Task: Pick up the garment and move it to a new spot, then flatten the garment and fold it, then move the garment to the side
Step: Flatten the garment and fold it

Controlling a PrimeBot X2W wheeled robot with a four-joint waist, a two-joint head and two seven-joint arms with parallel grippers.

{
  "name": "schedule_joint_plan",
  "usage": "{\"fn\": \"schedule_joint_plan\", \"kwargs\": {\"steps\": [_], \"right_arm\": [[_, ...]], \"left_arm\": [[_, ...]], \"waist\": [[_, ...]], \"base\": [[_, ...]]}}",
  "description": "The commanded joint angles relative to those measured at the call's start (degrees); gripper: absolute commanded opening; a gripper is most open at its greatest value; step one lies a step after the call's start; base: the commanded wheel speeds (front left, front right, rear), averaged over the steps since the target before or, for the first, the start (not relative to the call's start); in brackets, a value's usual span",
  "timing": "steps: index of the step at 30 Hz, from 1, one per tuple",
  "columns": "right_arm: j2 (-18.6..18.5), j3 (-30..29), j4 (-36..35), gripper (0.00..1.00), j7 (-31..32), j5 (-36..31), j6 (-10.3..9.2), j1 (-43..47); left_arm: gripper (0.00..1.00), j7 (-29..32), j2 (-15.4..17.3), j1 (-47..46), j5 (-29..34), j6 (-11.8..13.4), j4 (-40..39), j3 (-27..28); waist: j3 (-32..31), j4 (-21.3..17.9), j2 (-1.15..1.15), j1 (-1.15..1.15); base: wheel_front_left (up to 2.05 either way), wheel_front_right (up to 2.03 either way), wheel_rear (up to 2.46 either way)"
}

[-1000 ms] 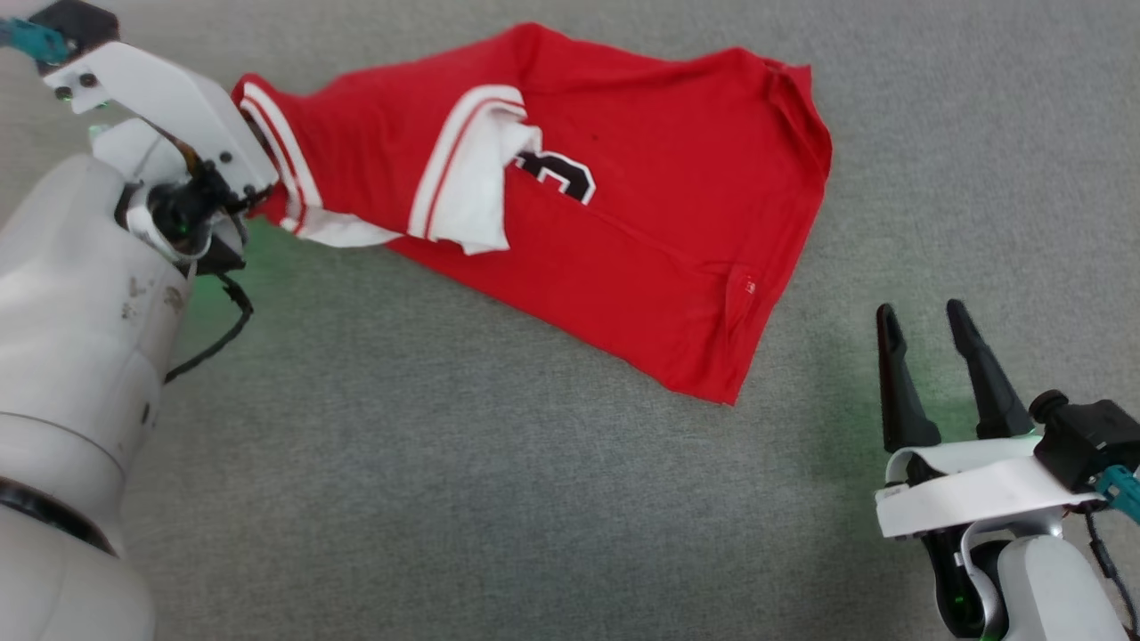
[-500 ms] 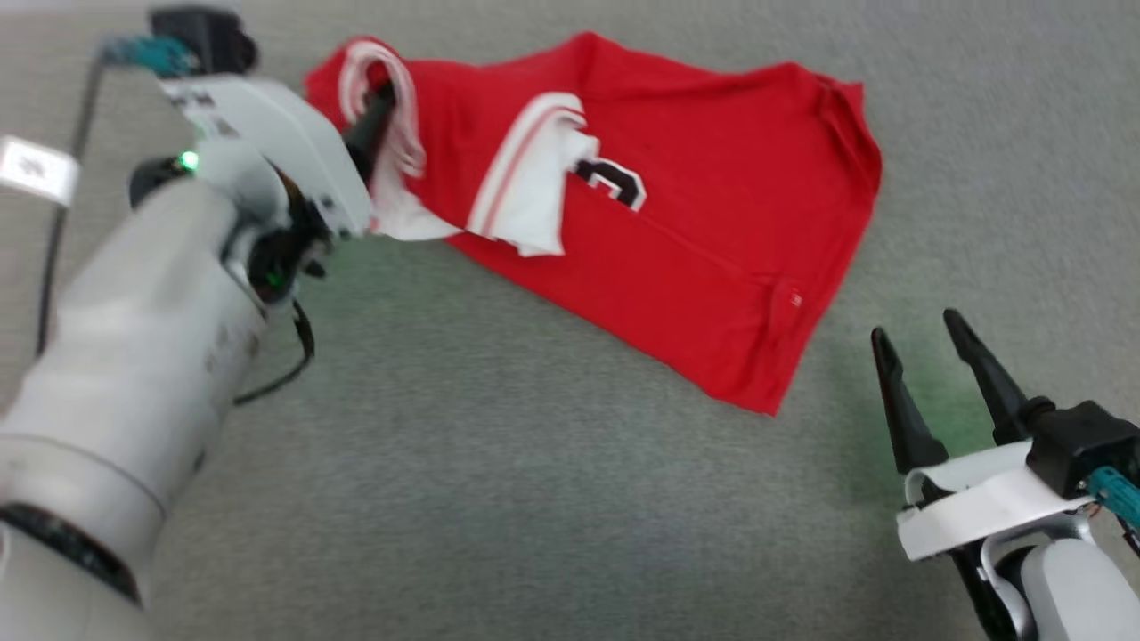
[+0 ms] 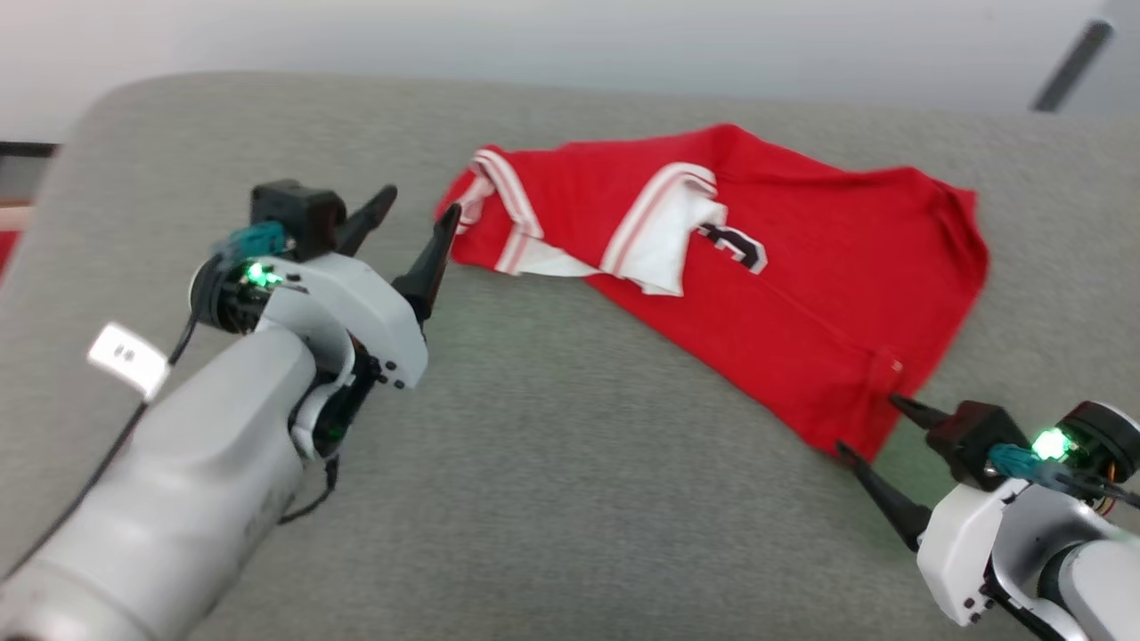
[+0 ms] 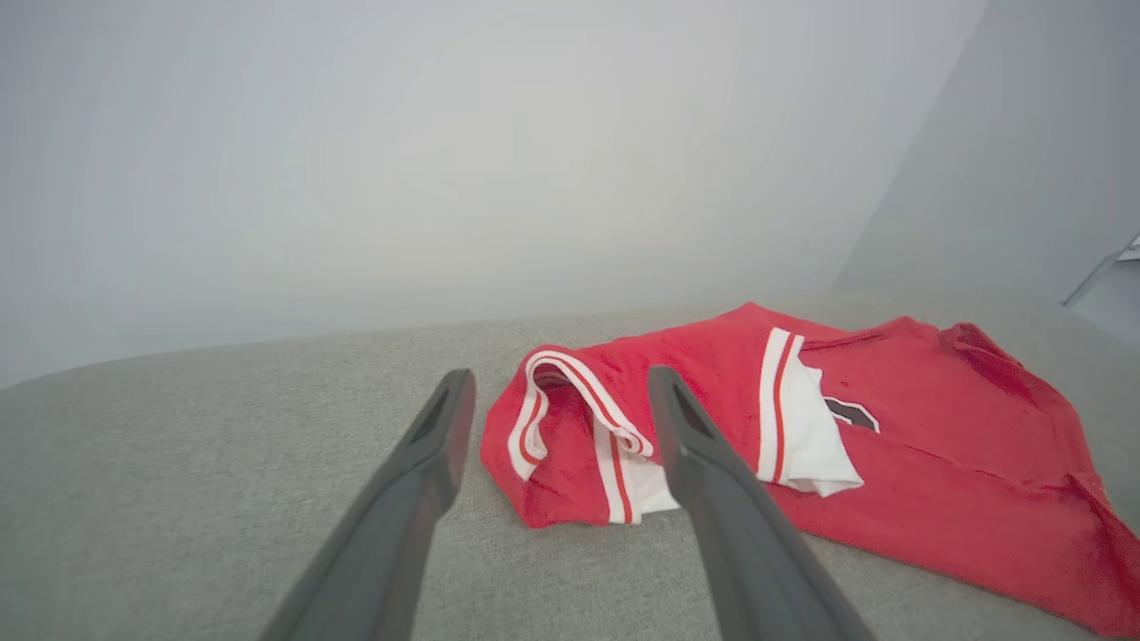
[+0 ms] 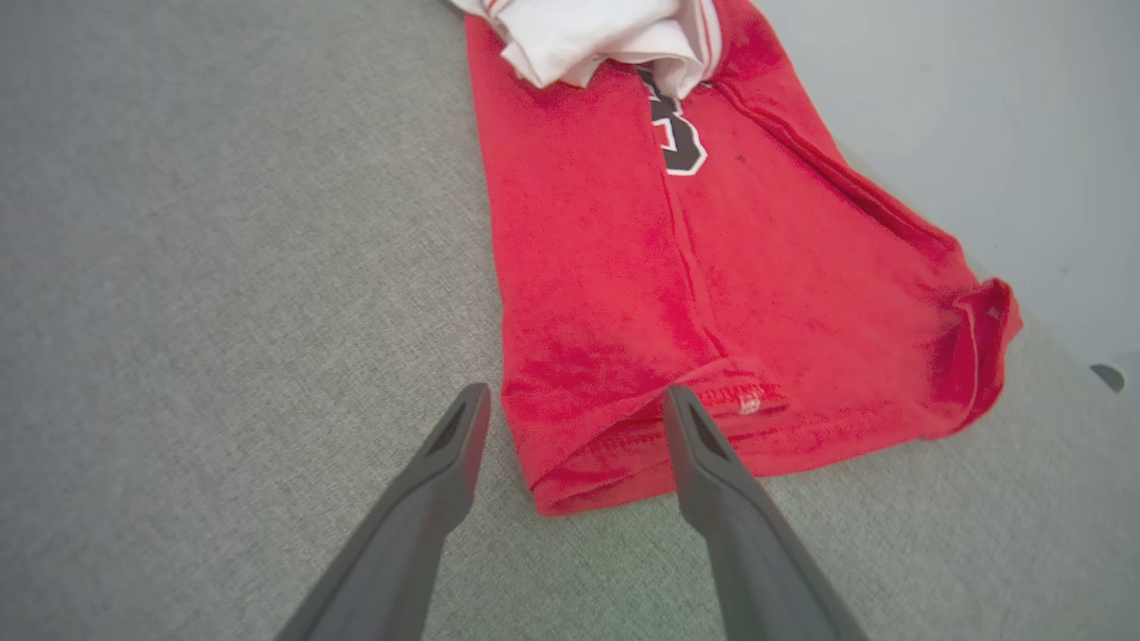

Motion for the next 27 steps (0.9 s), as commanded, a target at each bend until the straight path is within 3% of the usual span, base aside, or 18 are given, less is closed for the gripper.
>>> {"fn": "schedule_joint_plan", "kwargs": {"steps": [1,9,11,16,20,21,22,27], "right_arm": [[-2.09,2.63,-0.84,1.0,2.99,1.03,-0.04,-1.78],[-10.32,12.35,-0.1,1.0,15.27,2.41,-0.06,-9.16],[-10.62,13.06,1.14,1.0,17.2,3.49,-0.05,-10.39],[-12.51,15.95,2.96,1.0,21.46,5.9,-0.05,-11.99],[-13.28,17.74,3.78,1.0,23.31,7.7,-0.05,-12.23],[-13.62,18.31,3.89,0.4,23.46,7.94,-0.04,-12.31],[-13.65,18.64,4.03,0.0,23.36,8.37,-0.04,-12.25],[-13.92,19.2,4.4,0.0,23.65,10.22,-0.05,-12.08]], "left_arm": [[1.0,-0.15,0.45,3.99,2.45,2.28,-3.68,3.64],[1.0,-0.18,1.42,20.58,16.14,9.09,-23.28,20.11],[1.0,-0.19,1.3,23.56,19.37,10.21,-27.02,23.1],[1.0,-0.18,0.59,30.55,26.79,11.57,-33.19,27.72],[1.0,-0.19,-0.71,33.78,28.99,11.22,-34.81,30.21],[1.0,-0.2,-1.13,34.67,29.72,10.99,-35.06,30.94],[1.0,-0.2,-1.6,35.48,30.35,10.78,-35.24,31.64],[1.0,-0.19,-3.62,38.75,32.16,9.44,-35.88,35.58]], "waist": [[-3.42,4.53,0.0,0.0],[-1.86,9.08,0.0,0.0],[-1.31,9.73,0.0,0.0],[-0.29,10.98,0.0,0.0],[0.01,11.66,0.0,0.0],[0.02,11.89,0.0,0.0],[-0.03,12.03,0.0,0.0],[-0.71,12.49,0.0,0.0]], "base": [[0.0,0.0,0.0],[0.0,0.0,0.0],[0.0,0.0,0.0],[0.0,0.0,0.0],[0.0,0.0,0.0],[0.0,0.0,0.0],[0.0,0.0,0.0],[0.0,0.0,0.0]]}}
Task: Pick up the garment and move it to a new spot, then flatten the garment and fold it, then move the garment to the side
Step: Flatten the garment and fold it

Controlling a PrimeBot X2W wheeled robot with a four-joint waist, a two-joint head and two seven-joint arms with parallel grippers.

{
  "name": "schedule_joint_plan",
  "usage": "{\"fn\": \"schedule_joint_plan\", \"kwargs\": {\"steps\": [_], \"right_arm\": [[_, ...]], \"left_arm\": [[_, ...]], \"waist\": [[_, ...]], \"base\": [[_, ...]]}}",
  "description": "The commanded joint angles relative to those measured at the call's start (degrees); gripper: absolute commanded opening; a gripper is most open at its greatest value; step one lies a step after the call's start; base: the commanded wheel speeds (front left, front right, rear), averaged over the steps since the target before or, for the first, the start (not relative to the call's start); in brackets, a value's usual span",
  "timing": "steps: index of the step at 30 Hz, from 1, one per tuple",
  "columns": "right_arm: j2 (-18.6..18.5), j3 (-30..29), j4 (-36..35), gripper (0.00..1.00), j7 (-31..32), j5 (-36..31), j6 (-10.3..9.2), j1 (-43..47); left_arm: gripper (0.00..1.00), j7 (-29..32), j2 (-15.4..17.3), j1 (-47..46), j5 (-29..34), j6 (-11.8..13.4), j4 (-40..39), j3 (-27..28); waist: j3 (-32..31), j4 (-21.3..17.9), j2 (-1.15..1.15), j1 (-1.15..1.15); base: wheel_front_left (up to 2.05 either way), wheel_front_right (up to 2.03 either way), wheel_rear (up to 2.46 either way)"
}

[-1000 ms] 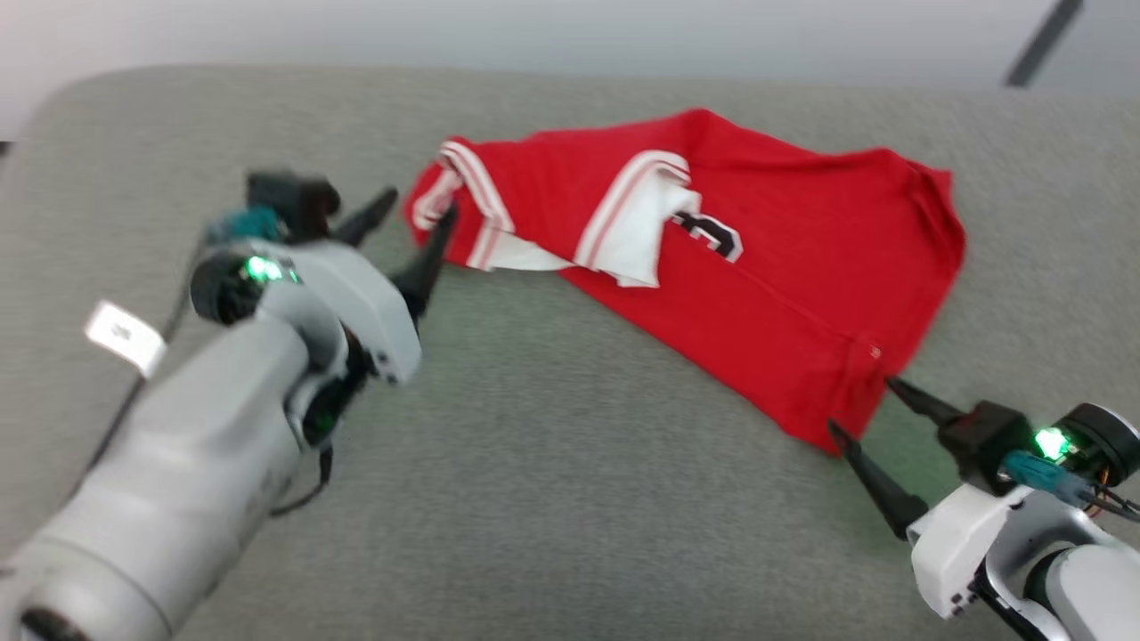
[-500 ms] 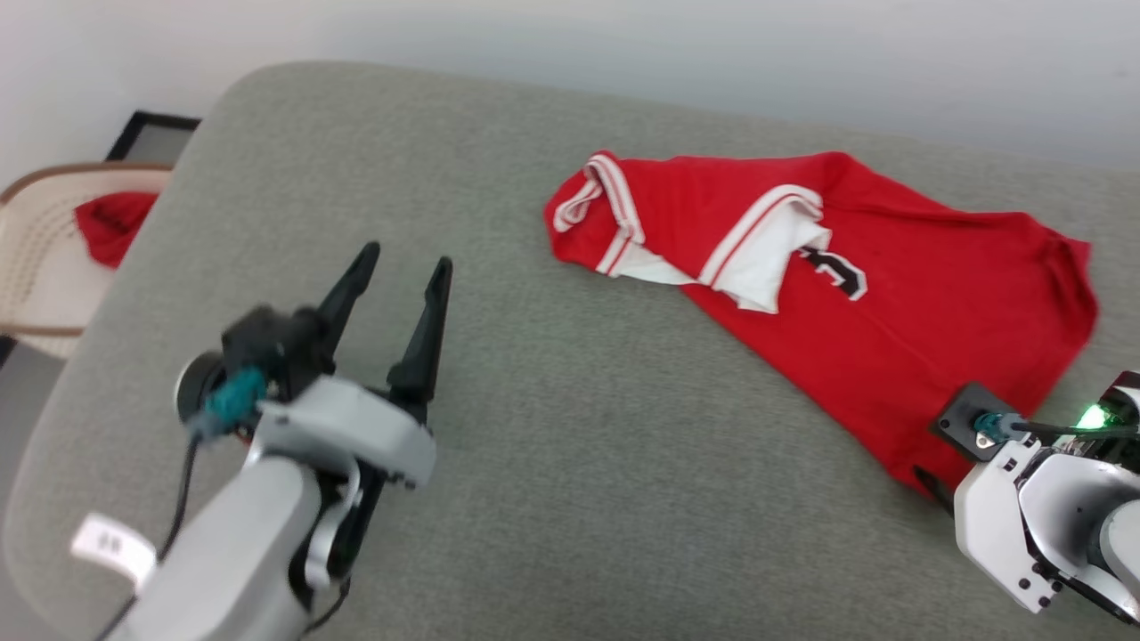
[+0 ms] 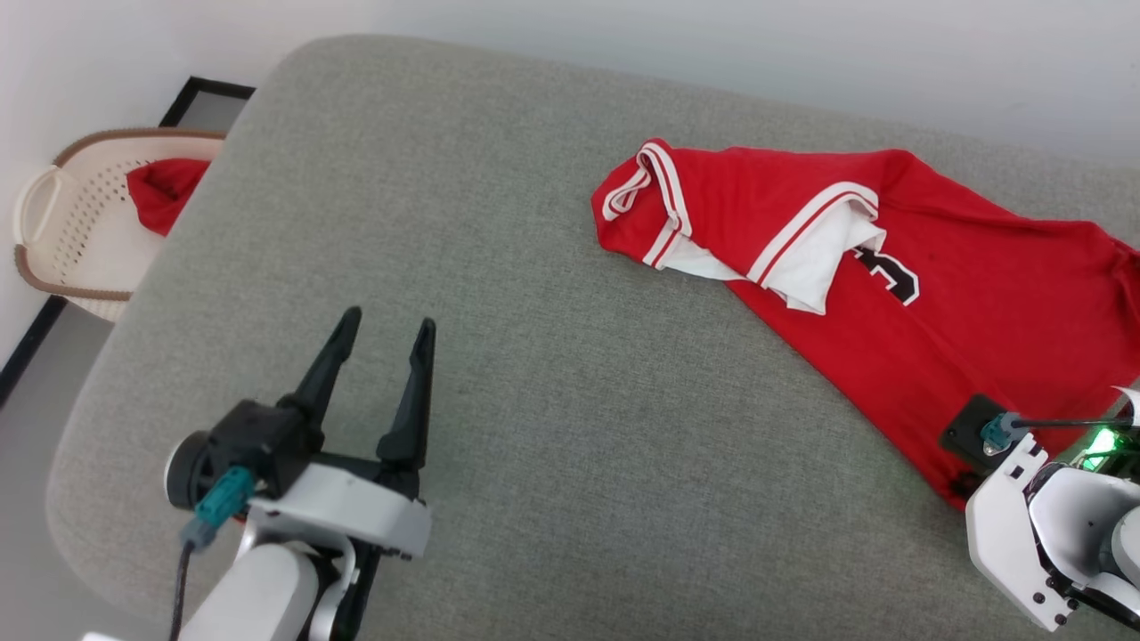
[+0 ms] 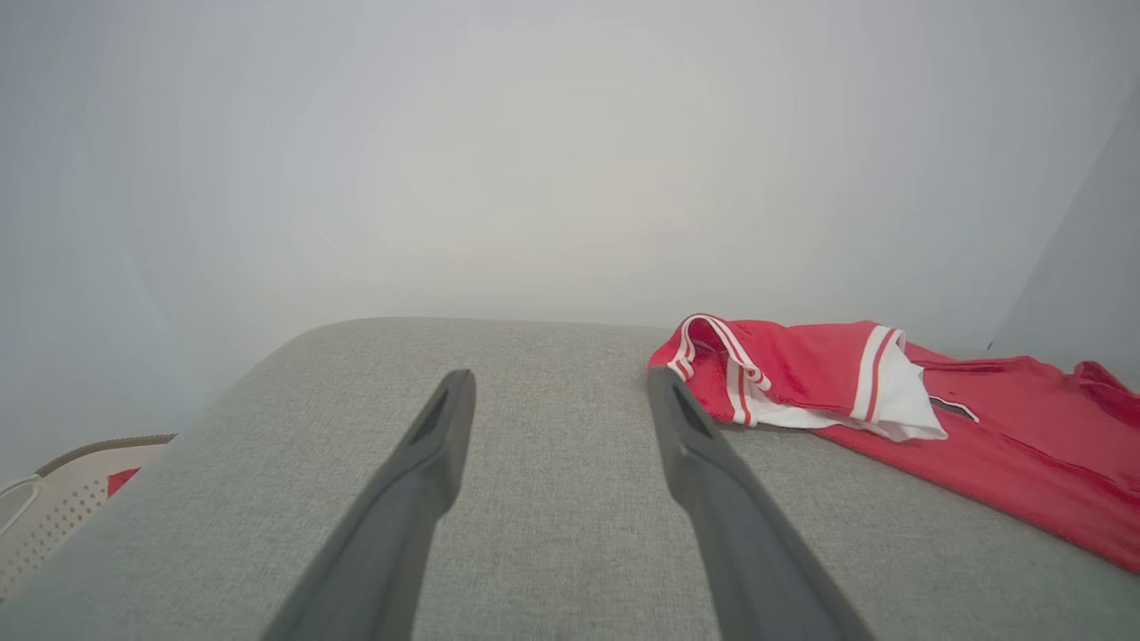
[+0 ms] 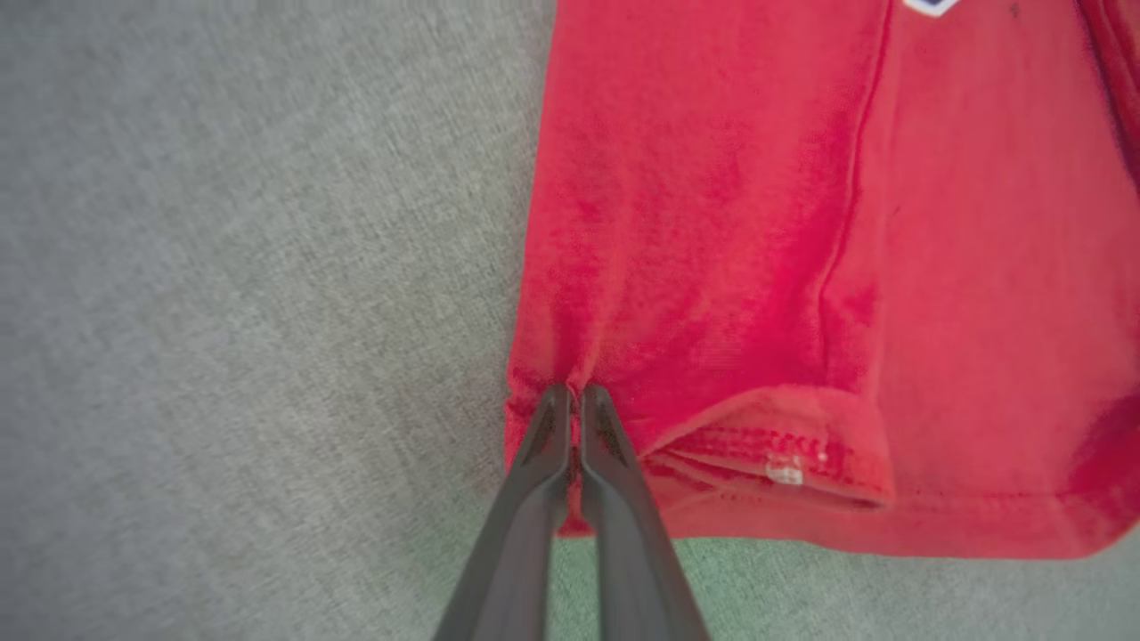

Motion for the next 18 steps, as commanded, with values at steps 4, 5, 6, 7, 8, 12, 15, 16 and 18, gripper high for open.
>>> {"fn": "schedule_joint_plan", "kwargs": {"steps": [4,5,6,7,8,12,15,16,18], "right_arm": [[1.01,-0.3,-2.46,0.0,0.14,3.7,-0.02,2.31],[1.44,-0.61,-3.88,0.0,-0.2,4.88,-0.02,2.67],[1.82,-0.78,-5.18,0.0,-0.43,6.16,-0.02,3.13],[2.47,-0.56,-6.87,0.0,-0.52,8.05,-0.03,3.95],[3.3,-0.75,-8.42,0.0,-0.63,9.82,-0.02,4.67],[6.96,0.17,-14.1,0.0,-0.34,15.49,-0.02,6.14],[10.33,2.39,-16.86,0.0,-0.51,17.41,-0.02,5.58],[11.68,3.18,-17.31,0.0,-0.71,17.66,-0.02,4.99],[14.71,5.81,-17.66,0.0,-1.38,18.23,-0.02,3.57]], "left_arm": [[1.0,0.02,-1.19,2.66,1.39,-1.06,-0.64,2.73],[1.0,0.02,-1.53,3.34,1.6,-1.13,-0.85,3.49],[1.0,0.02,-1.8,3.9,1.86,-1.23,-1.01,4.18],[1.0,0.02,-2.04,4.45,2.02,-1.53,-1.15,4.77],[1.0,0.02,-2.29,5.01,2.2,-1.62,-1.33,5.37],[1.0,0.02,-2.84,6.32,2.91,-2.35,-1.87,6.93],[1.0,0.01,-2.98,6.4,3.36,-2.82,-2.31,7.81],[1.0,0.02,-2.96,6.39,3.6,-2.91,-2.44,8.13],[1.0,0.02,-2.85,6.23,3.74,-3.01,-2.66,8.73]], "waist": [[-1.11,0.19,0.0,0.0],[-1.4,0.2,0.0,0.0],[-1.63,0.21,0.0,0.0],[-1.92,0.28,0.0,0.0],[-2.11,0.34,0.0,0.0],[-2.42,0.99,0.0,0.0],[-2.33,1.8,0.0,0.0],[-2.27,2.03,0.0,0.0],[-2.12,2.49,0.0,0.0]], "base": [[0.0,0.0,0.0],[0.0,0.0,0.0],[0.0,0.0,0.0],[0.0,0.0,0.0],[0.0,0.0,0.0],[0.0,0.0,0.0],[0.0,0.0,0.0],[0.0,0.0,0.0],[0.0,0.0,0.0]]}}
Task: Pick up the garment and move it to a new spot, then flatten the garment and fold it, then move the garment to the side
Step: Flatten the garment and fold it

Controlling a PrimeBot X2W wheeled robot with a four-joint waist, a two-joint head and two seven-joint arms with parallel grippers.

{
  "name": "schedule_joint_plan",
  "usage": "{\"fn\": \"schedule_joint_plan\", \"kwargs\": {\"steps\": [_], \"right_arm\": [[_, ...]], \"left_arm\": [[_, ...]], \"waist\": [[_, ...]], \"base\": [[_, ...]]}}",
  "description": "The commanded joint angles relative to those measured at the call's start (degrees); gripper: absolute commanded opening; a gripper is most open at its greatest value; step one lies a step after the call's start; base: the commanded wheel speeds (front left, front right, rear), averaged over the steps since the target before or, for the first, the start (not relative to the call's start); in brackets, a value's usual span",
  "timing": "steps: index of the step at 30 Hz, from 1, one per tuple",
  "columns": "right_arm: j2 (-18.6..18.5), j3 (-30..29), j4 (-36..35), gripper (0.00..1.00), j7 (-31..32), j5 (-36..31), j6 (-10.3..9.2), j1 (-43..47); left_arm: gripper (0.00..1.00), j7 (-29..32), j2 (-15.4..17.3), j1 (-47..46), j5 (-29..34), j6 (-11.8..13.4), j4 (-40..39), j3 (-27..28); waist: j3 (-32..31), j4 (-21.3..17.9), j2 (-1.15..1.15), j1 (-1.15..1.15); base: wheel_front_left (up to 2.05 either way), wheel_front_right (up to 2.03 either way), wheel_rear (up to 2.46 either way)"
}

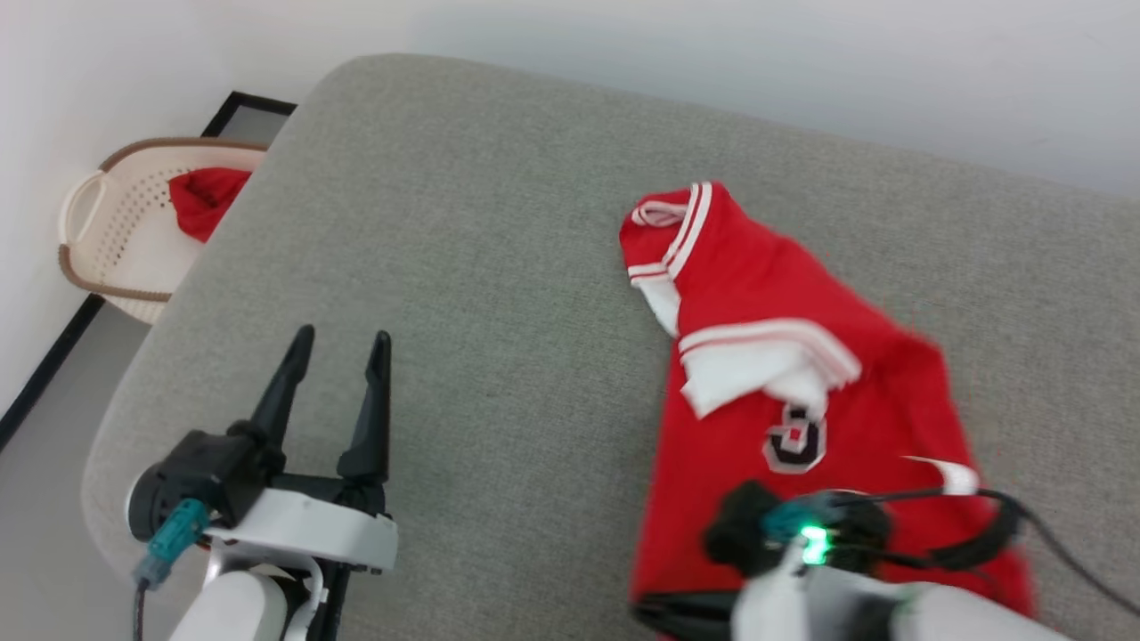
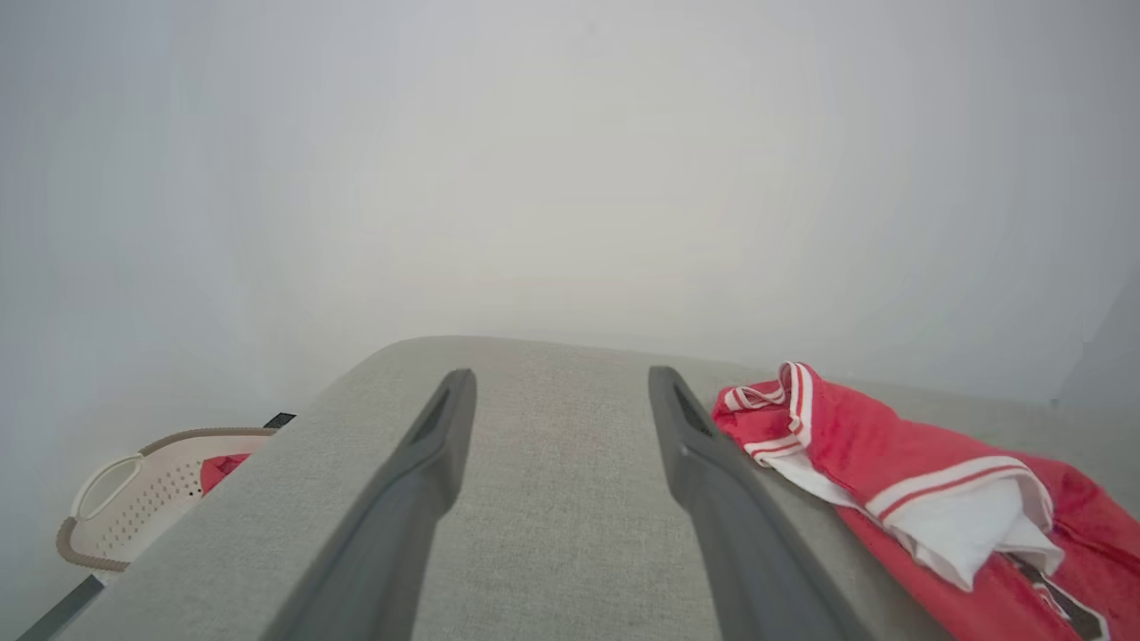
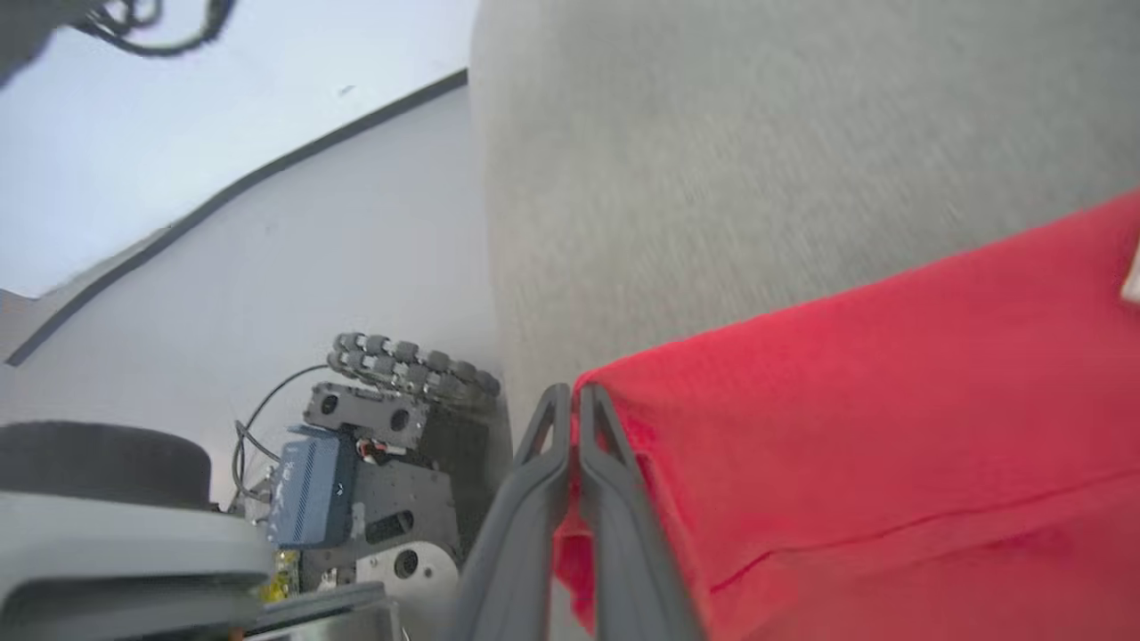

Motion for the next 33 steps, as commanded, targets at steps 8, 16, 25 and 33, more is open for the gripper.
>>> {"fn": "schedule_joint_plan", "kwargs": {"steps": [8,16,25,33], "right_arm": [[10.25,7.95,11.55,0.0,-6.66,-1.76,0.02,-7.33],[9.19,6.19,16.36,1.0,-14.55,-2.59,0.01,-9.59],[2.09,-9.78,10.06,1.0,-23.92,-6.22,0.01,-1.26],[6.74,-34.31,7.14,1.0,-32.8,-15.4,0.01,13.31]], "left_arm": [[1.0,0.03,-0.66,-1.51,0.65,-1.32,0.84,-0.43],[1.0,0.41,0.18,-1.55,-0.65,-2.42,2.42,-0.33],[1.0,8.75,5.91,-6.85,-2.14,-7.28,1.85,-1.32],[1.0,33.07,8.33,-19.72,-11.35,-12.77,8.54,-11.34]], "waist": [[0.51,1.74,0.0,0.0],[-0.13,-0.9,0.0,0.0],[-1.32,-6.06,0.0,0.0],[-1.34,-10.2,0.0,0.0]], "base": [[0.0,0.0,0.0],[0.0,0.0,0.0],[0.0,0.0,0.0],[0.0,0.0,0.0]]}}
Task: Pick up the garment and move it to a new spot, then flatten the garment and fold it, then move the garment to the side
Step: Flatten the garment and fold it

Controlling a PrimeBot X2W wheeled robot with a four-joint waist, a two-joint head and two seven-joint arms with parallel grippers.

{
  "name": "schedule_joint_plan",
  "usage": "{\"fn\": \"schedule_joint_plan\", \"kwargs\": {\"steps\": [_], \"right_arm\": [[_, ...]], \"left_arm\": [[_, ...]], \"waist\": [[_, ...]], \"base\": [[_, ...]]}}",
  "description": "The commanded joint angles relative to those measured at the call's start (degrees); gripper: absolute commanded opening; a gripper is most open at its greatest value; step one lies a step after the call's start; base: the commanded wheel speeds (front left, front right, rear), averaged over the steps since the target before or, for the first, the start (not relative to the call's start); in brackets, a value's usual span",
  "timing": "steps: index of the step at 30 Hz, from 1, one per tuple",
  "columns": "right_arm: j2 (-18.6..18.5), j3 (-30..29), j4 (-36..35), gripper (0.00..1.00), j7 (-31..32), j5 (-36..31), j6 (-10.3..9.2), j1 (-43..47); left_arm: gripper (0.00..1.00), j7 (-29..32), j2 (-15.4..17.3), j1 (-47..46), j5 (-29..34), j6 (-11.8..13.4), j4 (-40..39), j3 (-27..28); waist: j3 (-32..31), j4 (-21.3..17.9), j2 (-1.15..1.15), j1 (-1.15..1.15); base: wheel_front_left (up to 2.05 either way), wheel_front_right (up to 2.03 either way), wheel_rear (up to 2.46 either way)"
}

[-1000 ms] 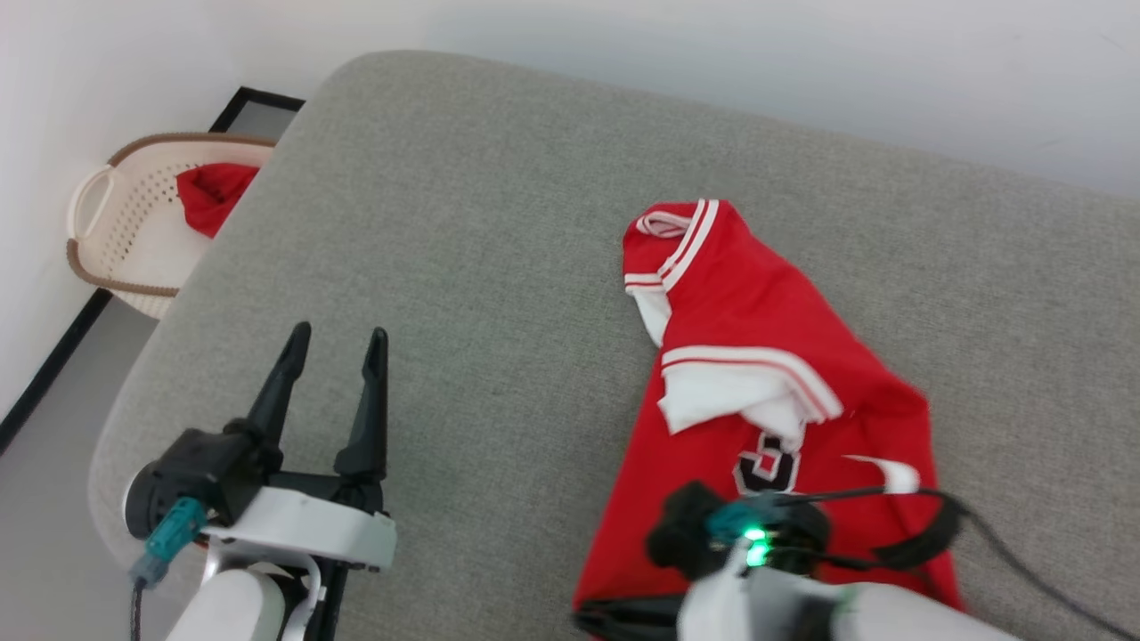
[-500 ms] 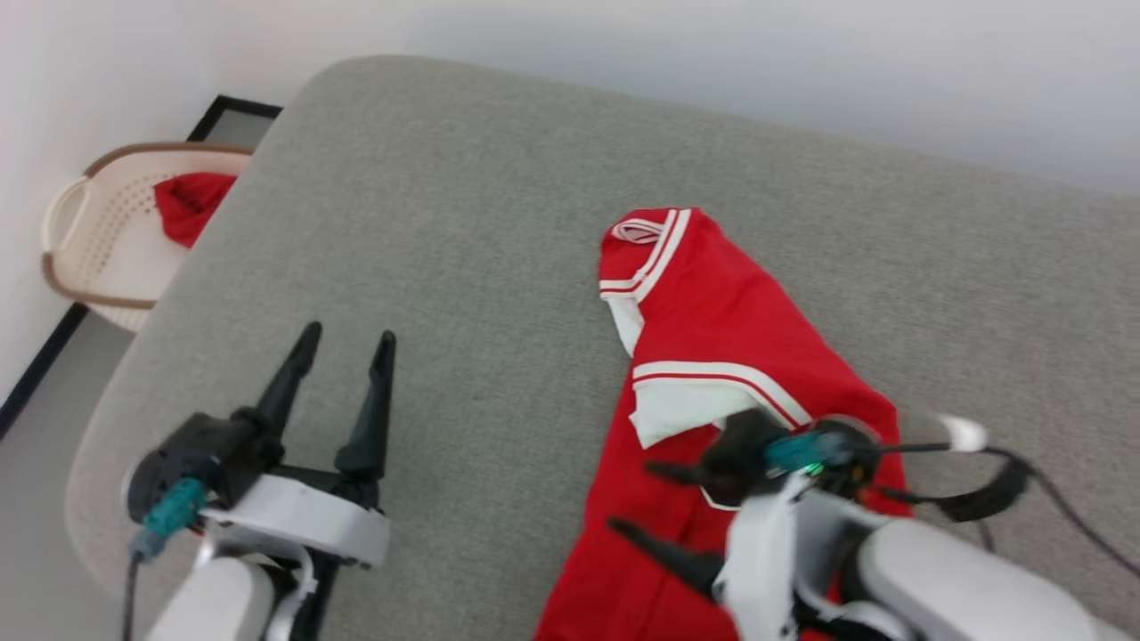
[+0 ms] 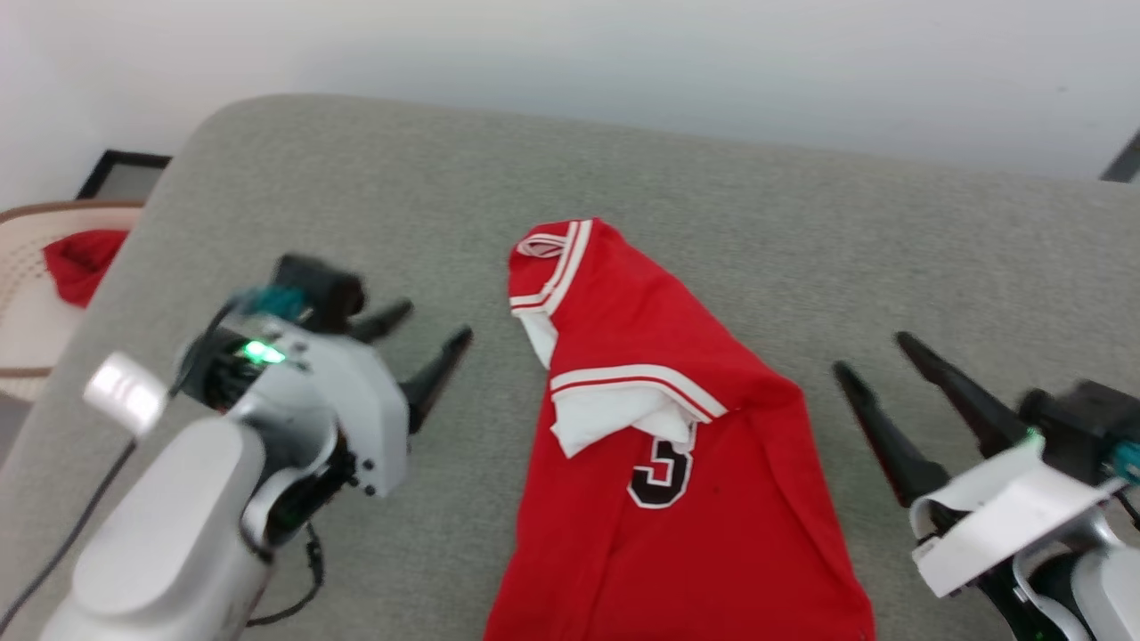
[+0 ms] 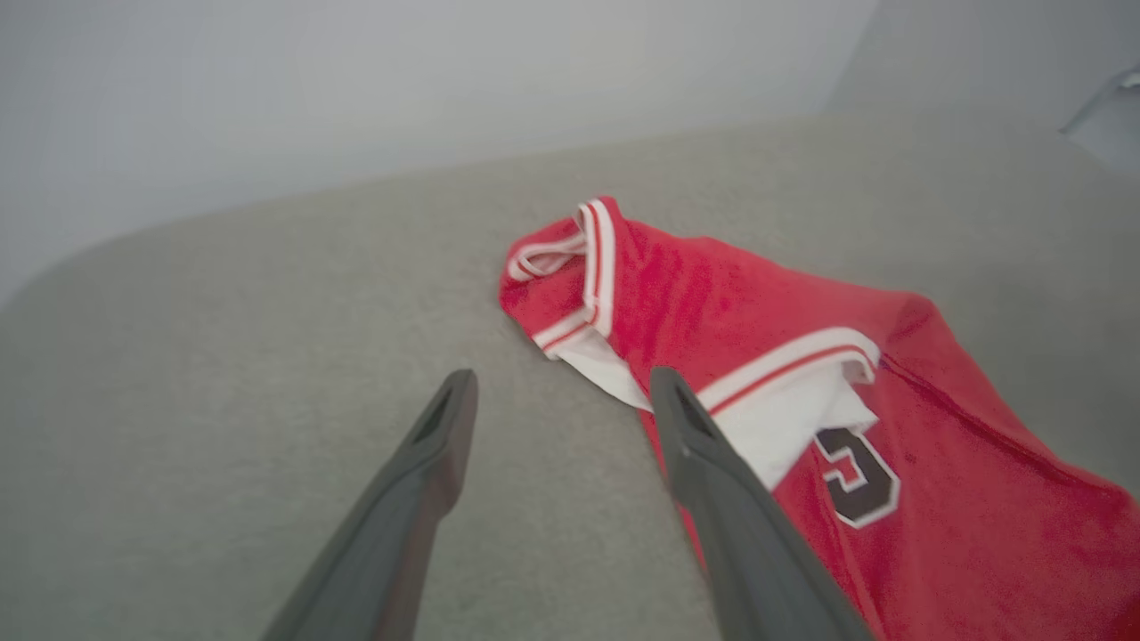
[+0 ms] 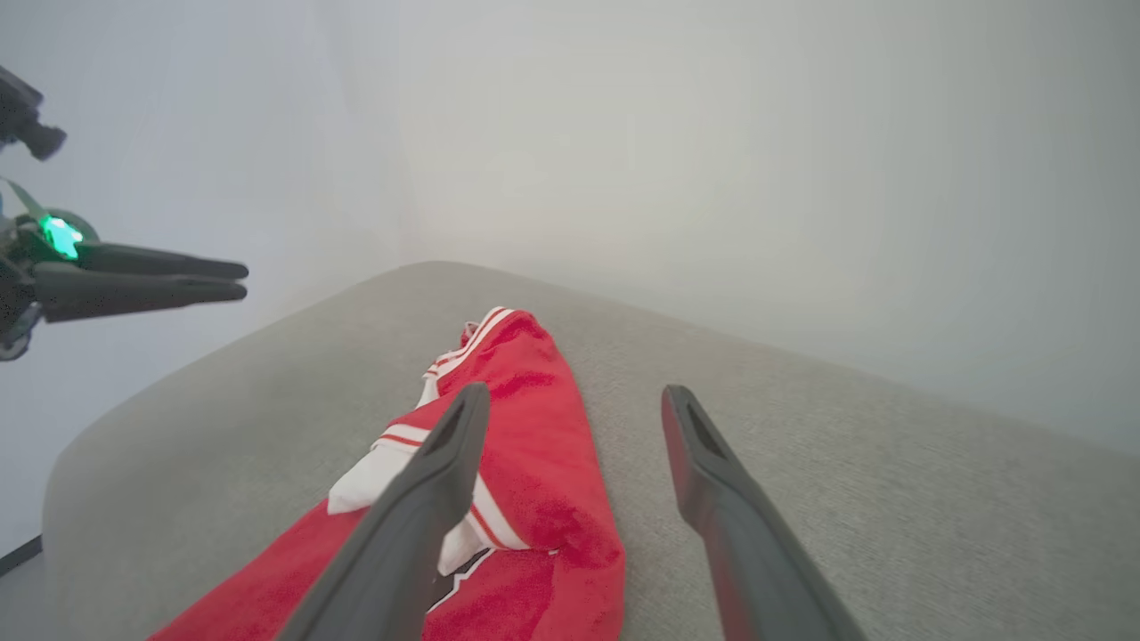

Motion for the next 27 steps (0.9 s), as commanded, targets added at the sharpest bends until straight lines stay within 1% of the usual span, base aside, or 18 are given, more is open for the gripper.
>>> {"fn": "schedule_joint_plan", "kwargs": {"steps": [1,3,5,7,9,10,12,14,17,19,21,26,27], "right_arm": [[2.0,-3.12,-0.55,1.0,-0.87,-1.61,0.0,2.39],[4.46,-6.21,-1.39,1.0,-1.25,-3.34,0.0,4.92],[6.3,-8.73,-2.2,1.0,-1.37,-4.85,0.0,6.56],[7.83,-10.17,-3.09,1.0,-1.17,-6.19,0.0,7.62],[8.95,-11.01,-3.88,1.0,-0.82,-6.95,0.0,8.0],[9.24,-11.34,-4.27,1.0,-0.65,-7.34,0.0,8.03],[10.0,-11.66,-4.91,1.0,-0.5,-7.87,0.0,7.96],[10.47,-11.73,-5.41,1.0,-0.36,-8.13,0.0,7.6],[11.09,-11.71,-5.75,1.0,-0.57,-8.43,0.0,6.98],[11.47,-11.47,-5.75,1.0,-0.73,-8.41,0.0,6.7],[11.69,-11.26,-5.55,1.0,-0.96,-8.46,0.0,6.55],[12.03,-11.05,-5.1,1.0,-1.33,-8.45,0.0,6.35],[12.04,-11.08,-5.06,1.0,-1.41,-8.44,0.0,6.17]], "left_arm": [[1.0,6.6,-0.19,-2.0,-4.52,-0.33,1.81,-2.04],[1.0,17.54,-0.47,-4.69,-11.74,-0.37,3.11,-5.46],[1.0,26.39,-0.45,-7.21,-18.0,-0.36,4.98,-6.52],[1.0,32.97,-1.31,-8.75,-21.96,-0.37,6.62,-7.58],[1.0,36.19,-2.17,-10.5,-23.97,-0.22,8.41,-7.8],[1.0,37.19,-2.61,-10.93,-24.7,0.22,9.44,-7.83],[1.0,38.63,-3.55,-11.7,-25.89,0.14,11.17,-8.04],[1.0,39.68,-4.43,-12.11,-27.24,0.61,13.18,-7.64],[1.0,39.28,-3.54,-13.51,-24.95,0.42,15.81,-8.75],[1.0,38.97,-3.94,-13.51,-25.34,0.71,17.93,-8.46],[1.0,38.82,-3.38,-14.31,-24.8,0.54,19.59,-8.53],[1.0,39.01,-4.06,-14.23,-27.1,0.03,21.84,-8.1],[0.91,38.84,-4.43,-14.14,-27.82,0.01,22.09,-7.7]], "waist": [[-0.03,-2.19,0.0,-0.01],[0.03,-3.36,0.0,-0.01],[0.34,-4.65,0.0,-0.01],[0.86,-5.92,0.0,-0.01],[1.69,-7.23,0.0,-0.01],[2.12,-7.8,0.0,-0.01],[3.14,-8.93,0.0,-0.01],[4.06,-9.92,0.0,-0.01],[5.18,-11.05,0.0,-0.01],[5.7,-11.62,0.0,-0.01],[6.0,-11.99,0.0,-0.01],[6.55,-12.38,0.0,-0.01],[6.64,-12.4,0.0,-0.01]], "base": [[0.0,0.0,0.0],[0.0,0.0,0.0],[0.0,0.0,0.0],[0.0,0.0,0.0],[0.0,0.0,0.0],[0.0,0.0,0.0],[0.0,0.0,0.0],[0.0,0.0,0.0],[0.0,0.0,0.0],[0.0,0.0,0.0],[0.0,0.0,0.0],[0.0,0.0,0.0],[0.0,0.0,0.0]]}}
